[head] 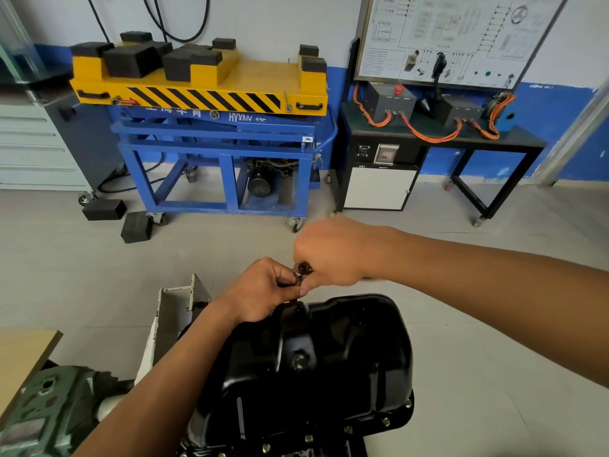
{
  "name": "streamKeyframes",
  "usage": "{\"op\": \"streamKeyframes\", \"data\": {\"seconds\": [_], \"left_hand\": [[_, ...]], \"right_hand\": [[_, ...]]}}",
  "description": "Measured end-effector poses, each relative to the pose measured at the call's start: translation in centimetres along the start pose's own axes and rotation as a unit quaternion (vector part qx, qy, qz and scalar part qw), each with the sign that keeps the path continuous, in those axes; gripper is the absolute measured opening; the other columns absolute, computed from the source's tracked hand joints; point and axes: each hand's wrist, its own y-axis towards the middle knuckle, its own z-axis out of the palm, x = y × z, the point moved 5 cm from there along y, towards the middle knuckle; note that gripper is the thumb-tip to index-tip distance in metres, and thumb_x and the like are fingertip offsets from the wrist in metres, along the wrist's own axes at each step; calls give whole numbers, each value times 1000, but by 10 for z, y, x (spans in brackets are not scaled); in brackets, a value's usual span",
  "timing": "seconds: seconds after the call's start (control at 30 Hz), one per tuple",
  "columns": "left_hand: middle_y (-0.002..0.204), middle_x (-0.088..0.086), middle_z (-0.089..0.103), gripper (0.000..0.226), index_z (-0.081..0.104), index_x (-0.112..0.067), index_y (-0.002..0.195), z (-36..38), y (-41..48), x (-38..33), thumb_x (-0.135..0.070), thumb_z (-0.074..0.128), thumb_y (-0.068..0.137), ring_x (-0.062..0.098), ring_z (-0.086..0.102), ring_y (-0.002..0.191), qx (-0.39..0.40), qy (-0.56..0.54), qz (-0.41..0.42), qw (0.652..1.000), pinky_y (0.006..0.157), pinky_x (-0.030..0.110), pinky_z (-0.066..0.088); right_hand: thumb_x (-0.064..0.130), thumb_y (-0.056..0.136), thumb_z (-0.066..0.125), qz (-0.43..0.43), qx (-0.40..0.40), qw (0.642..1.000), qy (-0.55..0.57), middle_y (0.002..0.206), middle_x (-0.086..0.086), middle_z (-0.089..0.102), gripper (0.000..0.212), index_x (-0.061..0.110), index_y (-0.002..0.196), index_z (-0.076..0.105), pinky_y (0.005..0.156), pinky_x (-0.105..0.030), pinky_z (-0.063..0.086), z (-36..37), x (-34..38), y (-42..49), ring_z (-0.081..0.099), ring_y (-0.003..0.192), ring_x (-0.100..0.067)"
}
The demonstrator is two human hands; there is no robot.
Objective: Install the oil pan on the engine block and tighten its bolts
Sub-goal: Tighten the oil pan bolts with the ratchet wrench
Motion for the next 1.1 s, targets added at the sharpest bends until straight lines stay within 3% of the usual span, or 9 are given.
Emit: {"op": "streamKeyframes", "data": {"seconds": [0.13, 0.3, 0.4, 0.53, 0.67, 0.83, 0.9, 1.0, 1.1], "left_hand": [[64, 6, 56, 22, 74, 4, 74, -1, -1, -2, -12, 75, 89, 12, 40, 63, 4, 3, 22, 1000, 62, 26, 38], [66, 2, 60, 24, 71, 12, 79, 1, 2, 2, -9, 73, 90, 7, 47, 62, 3, 1, 15, 1000, 65, 21, 38], [69, -4, 71, 21, 69, 16, 79, 1, 3, 4, -1, 71, 89, -6, 61, 66, -7, 13, 12, 1000, 69, 11, 44], [81, 3, 77, 14, 74, 11, 82, -1, 3, 5, -1, 72, 89, 1, 67, 73, -19, 15, 18, 1000, 74, 15, 49], [67, -12, 72, 16, 74, 3, 73, 0, 4, 8, 0, 73, 88, -8, 63, 65, -16, 14, 2, 1000, 67, 7, 44], [83, 13, 75, 19, 72, 10, 85, 0, 4, 4, -8, 73, 90, 8, 60, 74, -11, 0, 2, 1000, 75, 23, 47], [76, 10, 71, 16, 76, 2, 85, 1, 2, 4, -12, 74, 90, 10, 49, 69, -2, -1, 5, 1000, 69, 24, 43], [63, -2, 63, 15, 78, -4, 78, 0, -1, 2, -13, 75, 90, 1, 42, 56, -4, 3, 12, 1000, 57, 15, 39], [74, 5, 64, 21, 75, 7, 85, 0, 0, -1, -13, 73, 91, 12, 47, 67, -5, 16, 10, 1000, 68, 28, 44]], "right_hand": [[43, 90, 66, 42, 8, 995, 93, 59, 0, 47, 47, 20, 58, 41, 46, -28, 29, 9, 7, -1, 46, 50, -15], [28, 90, 69, 31, 4, 999, 23, 64, 2, 42, 34, 20, 67, 46, 49, -28, 31, 0, 7, -2, 48, 57, -20], [7, 90, 57, -8, -45, 996, -79, 68, 3, 45, 17, 20, 79, 59, 71, -36, 46, -5, 17, -1, 54, 75, -26], [18, 97, 48, -68, -111, 983, -129, 90, 5, 64, 22, 24, 91, 68, 86, -33, 38, -5, 27, 1, 52, 99, -19], [8, 91, 52, -58, -77, 986, -133, 81, 2, 62, 19, 20, 91, 67, 79, -33, 41, -2, 20, 2, 58, 86, -23], [26, 91, 66, -1, -41, 995, -90, 61, 4, 36, 34, 20, 67, 42, 48, -27, 29, -5, 6, -2, 50, 60, -22], [44, 90, 67, 28, 0, 999, -17, 60, 2, 45, 46, 21, 62, 39, 46, -27, 25, 0, 5, -3, 45, 53, -16], [43, 93, 64, 61, 37, 994, 80, 65, -6, 63, 40, 17, 66, 48, 46, -27, 31, 9, 8, -2, 58, 56, -21], [33, 92, 68, 68, 10, 997, 33, 67, 0, 46, 43, 22, 64, 38, 46, -28, 28, 2, 11, -3, 44, 54, -16]]}}
